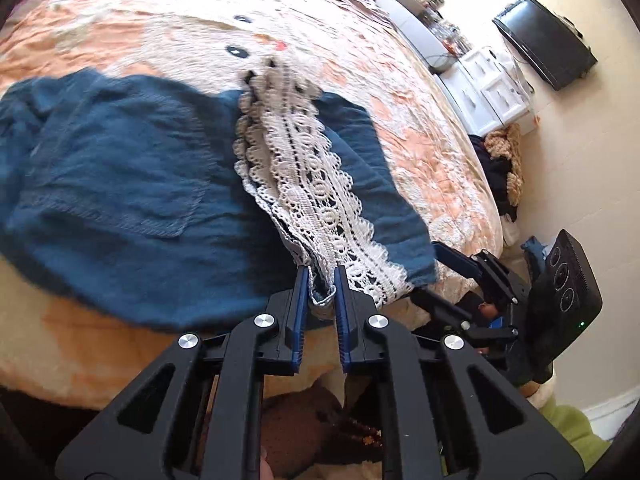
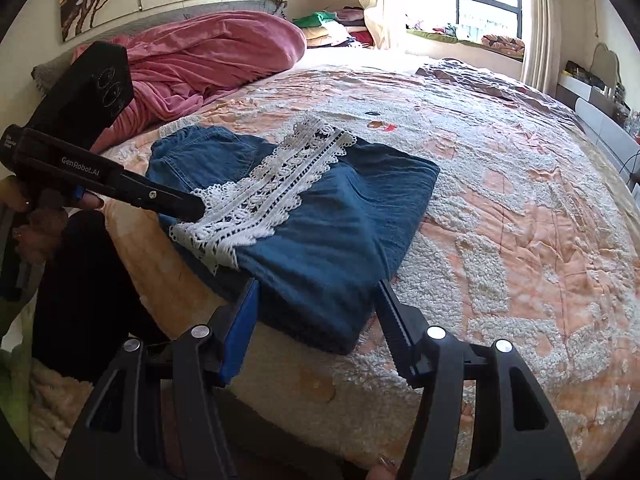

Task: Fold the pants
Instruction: 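Lay the folded leg flat with the left tool and open both tools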

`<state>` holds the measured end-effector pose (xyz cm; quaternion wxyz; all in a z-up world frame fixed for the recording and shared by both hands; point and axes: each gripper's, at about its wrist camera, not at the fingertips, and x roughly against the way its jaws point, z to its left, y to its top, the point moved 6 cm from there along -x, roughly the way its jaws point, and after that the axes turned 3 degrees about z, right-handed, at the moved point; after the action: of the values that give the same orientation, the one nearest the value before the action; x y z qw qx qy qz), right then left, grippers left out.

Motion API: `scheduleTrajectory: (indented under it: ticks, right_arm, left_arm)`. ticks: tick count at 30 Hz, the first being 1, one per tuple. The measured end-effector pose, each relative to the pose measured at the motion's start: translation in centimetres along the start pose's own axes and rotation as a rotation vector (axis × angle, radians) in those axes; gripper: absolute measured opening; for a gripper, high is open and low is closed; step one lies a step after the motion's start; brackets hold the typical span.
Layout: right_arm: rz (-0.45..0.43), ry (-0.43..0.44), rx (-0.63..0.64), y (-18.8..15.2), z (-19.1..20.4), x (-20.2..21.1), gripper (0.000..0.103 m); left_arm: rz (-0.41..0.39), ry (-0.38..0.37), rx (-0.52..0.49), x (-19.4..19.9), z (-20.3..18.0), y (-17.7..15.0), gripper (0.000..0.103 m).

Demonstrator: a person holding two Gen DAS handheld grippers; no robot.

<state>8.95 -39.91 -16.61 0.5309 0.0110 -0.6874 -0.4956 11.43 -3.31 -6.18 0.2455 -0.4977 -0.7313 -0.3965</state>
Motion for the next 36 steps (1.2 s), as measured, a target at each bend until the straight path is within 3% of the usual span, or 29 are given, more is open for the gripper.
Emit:
scheduleTrajectory:
  ticks: [6, 8, 11, 14, 18, 22, 28, 32, 36]
  right_arm:
    - [-0.034, 0.054, -0.007, 0.9, 0.8, 0.9, 0.056]
    - [-0.015, 0.069, -0.006, 1.0, 1.2, 0.7, 0.036]
    - [0.069, 0.052, 0.033, 0.4, 1.9, -0.9, 0.025]
    - [0.141, 0.087, 0.019, -0.9, 2.5, -2.7, 0.024]
    - [0.136, 0.108, -0.008, -1.4, 2.9, -3.1, 0.027]
    - [0.102, 0.155, -0.066, -1.1, 1.8, -0.6, 0.027]
    - [0.007, 0.05, -0.141, 1.0, -2.6, 2.3, 0.028]
    - [0.019, 0.035, -0.118, 3.1, -3.1, 0.3, 0.029]
    - [0.094, 0.032, -0.068, 3.8, -2.3, -3.1, 0.029]
  left_arm:
    - [-0.035, 0.071, 0.022, -0.1, 2.2, 0.2, 0.007]
    - [-0.048, 0.064, 0.031, 0.3, 2.3, 0.3, 0.007]
    - [-0.075, 0.063, -0.011, 1.3, 1.3, 0.4, 0.016]
    - [-0.089, 0.047, -0.063, 1.6, -0.2, 0.7, 0.028]
    - [-0.083, 0.062, -0.138, -0.4, -2.5, 1.5, 0.031]
    - [-0.033, 0.159, -0.191, -2.8, -2.4, 0.8, 0.033]
    - [-0.03, 0.228, -0.224, -3.6, -1.1, -0.7, 0.035]
    - [-0.034, 0.222, -0.228, -3.6, -0.6, -0.9, 0.035]
    - [-0.037, 0.227, -0.241, -3.7, -0.7, -1.0, 0.035]
